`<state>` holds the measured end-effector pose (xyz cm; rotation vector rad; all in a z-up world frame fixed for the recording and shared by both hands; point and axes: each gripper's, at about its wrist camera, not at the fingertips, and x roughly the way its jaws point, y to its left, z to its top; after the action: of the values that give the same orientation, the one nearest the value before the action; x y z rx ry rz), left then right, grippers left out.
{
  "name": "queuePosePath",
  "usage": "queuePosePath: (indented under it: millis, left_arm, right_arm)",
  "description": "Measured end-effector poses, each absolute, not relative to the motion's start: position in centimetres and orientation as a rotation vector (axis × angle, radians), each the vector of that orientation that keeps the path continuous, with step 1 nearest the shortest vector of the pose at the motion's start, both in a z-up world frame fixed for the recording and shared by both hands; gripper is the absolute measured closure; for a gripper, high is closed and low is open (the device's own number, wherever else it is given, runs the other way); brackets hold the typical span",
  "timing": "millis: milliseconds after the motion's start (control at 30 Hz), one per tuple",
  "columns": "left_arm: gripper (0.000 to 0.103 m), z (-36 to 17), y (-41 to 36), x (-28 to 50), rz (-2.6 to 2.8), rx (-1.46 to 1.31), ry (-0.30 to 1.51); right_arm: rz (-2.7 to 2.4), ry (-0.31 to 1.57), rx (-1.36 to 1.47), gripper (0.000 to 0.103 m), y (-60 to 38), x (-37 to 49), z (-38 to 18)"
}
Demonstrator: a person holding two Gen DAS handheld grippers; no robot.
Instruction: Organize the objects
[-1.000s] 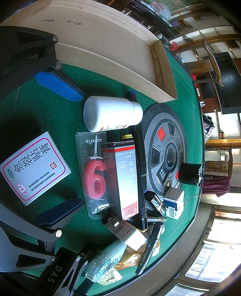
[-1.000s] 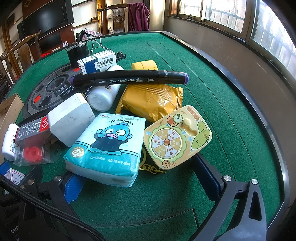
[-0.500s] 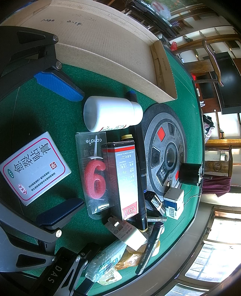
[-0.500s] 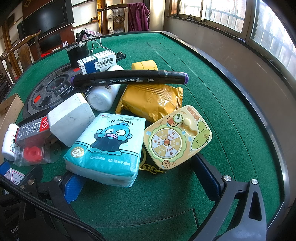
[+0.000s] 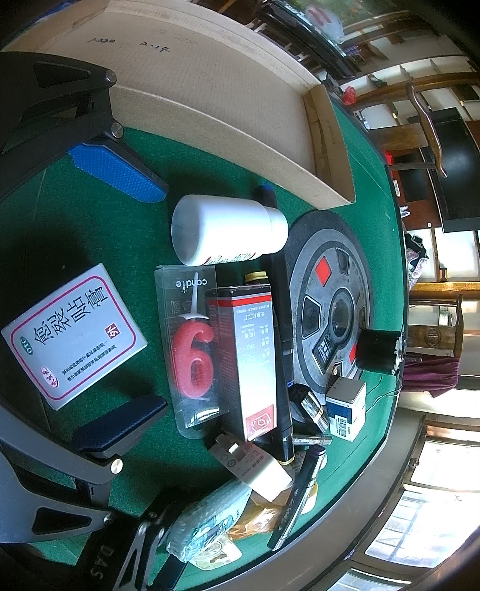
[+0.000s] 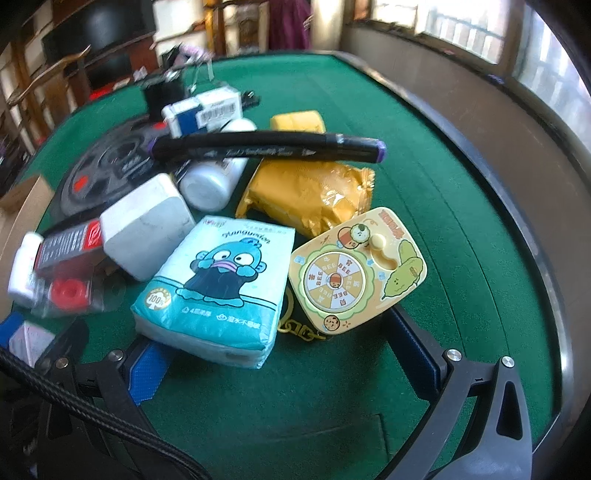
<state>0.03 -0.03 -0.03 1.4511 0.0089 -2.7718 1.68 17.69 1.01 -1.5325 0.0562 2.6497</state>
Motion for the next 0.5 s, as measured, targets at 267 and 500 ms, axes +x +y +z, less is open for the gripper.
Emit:
queuePosePath:
  millis: [267,500]
  left_arm:
    - [0.001,0.0,0.0,0.2,-2.772,1.461,-0.001]
    - [0.003,4.6,-2.1,3.2,-2.984,1.427,0.104]
  right_arm:
    - [2.622,0.042,-1.559,0.0,17.6,1.7,1.1]
    - [2.658,0.041,-1.567,0.0,18.0,3.7,1.6]
